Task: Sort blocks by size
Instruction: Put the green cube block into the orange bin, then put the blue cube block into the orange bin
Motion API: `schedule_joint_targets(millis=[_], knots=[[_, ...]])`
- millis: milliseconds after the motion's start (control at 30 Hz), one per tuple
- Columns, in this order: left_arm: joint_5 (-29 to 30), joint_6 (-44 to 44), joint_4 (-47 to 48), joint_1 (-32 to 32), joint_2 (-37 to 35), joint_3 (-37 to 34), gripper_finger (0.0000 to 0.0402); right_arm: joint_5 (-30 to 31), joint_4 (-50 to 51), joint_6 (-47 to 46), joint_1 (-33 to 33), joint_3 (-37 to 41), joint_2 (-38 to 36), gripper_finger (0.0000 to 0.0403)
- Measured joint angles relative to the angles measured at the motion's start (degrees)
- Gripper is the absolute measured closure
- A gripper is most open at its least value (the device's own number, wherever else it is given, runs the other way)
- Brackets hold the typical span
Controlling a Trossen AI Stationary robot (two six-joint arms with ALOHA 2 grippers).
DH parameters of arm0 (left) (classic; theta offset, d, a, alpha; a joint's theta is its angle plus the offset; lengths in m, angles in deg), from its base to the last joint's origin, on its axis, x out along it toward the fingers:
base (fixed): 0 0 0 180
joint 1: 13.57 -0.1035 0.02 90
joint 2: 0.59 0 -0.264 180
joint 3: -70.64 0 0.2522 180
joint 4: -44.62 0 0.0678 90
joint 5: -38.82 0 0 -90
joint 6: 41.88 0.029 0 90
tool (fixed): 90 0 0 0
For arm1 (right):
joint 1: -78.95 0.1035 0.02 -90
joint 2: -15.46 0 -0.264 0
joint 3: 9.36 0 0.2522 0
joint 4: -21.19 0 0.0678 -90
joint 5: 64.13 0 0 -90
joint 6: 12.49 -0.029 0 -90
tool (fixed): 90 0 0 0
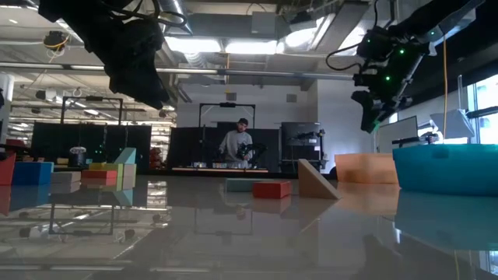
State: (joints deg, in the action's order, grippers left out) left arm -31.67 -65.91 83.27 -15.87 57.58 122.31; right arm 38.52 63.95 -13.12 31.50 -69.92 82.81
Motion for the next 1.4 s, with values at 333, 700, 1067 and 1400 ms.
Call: schedule_joint_targets(millis=[333,700,1067,1400], knots=[[0.0,0.4,0.4,0.0,0.0,0.0,0.0187,-0.8,0.0,-0.5,0.2,0.0,0.0,0.0144],[0.0,-5.5,9.4,5.3,1.2,0.0,0.0187,-9.3,-7.7,-0.2,7.5,1.6,0.0,0.0135],[-4.9,-17.3,25.2,9.3,7.2,0.0,0.0187,-9.2,-10.3,1.1,13.8,2.4,0.0,0.0134],[-12.6,-11.0,30.4,8.2,12.1,0.0,0.0187,-9.2,-10.5,1.2,13.7,2.4,0.0,0.0134]])
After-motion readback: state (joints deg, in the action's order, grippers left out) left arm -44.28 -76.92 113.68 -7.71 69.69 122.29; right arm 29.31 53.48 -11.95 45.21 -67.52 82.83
